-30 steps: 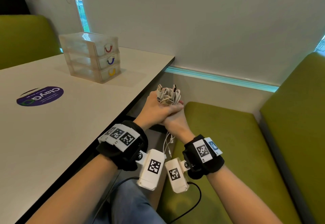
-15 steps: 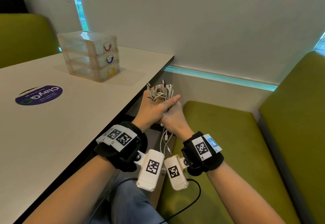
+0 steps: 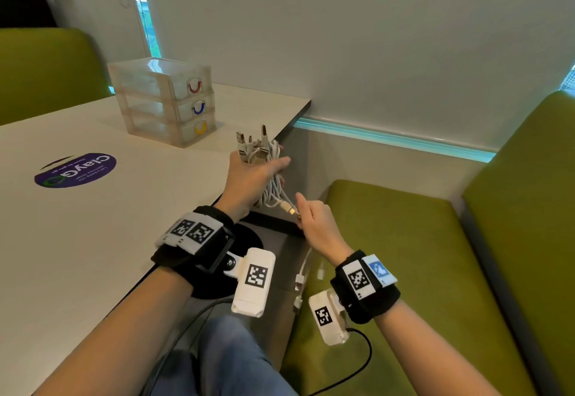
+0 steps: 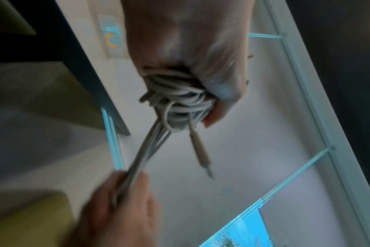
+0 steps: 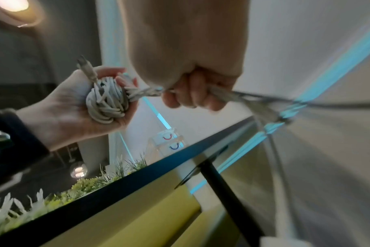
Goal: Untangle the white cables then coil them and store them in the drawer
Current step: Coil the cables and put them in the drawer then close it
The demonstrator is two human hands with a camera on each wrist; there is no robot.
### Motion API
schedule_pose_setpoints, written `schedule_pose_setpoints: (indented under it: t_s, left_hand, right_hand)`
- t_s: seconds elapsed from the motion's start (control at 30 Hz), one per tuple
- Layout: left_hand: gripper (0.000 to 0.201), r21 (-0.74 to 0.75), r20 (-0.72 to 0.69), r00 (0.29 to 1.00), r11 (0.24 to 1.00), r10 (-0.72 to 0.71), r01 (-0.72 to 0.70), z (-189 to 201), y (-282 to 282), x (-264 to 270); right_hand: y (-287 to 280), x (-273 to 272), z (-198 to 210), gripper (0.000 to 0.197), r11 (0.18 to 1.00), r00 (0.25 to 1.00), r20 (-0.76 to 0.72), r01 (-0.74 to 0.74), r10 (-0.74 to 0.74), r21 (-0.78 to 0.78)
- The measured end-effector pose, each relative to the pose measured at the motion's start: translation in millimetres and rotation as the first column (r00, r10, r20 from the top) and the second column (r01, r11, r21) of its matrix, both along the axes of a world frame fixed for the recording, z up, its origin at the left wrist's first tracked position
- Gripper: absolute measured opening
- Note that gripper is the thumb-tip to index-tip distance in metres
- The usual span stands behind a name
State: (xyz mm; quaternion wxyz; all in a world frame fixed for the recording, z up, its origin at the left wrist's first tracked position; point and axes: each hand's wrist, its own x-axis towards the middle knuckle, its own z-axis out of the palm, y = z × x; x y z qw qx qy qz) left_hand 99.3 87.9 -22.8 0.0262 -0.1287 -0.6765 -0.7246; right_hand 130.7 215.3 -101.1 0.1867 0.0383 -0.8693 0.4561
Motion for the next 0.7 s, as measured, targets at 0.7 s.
schedule_pose_setpoints:
  t_s: [0.7]
  left_hand:
    - [0.008,-0.500,-0.093,0.979,0.859,-0.182,0.113,-25.3,0.3,10.5]
  right_hand:
    - [-5.4,-14.3,47.4,0.050,0.988,0.996,0.006,0.084,-0.086,0.132]
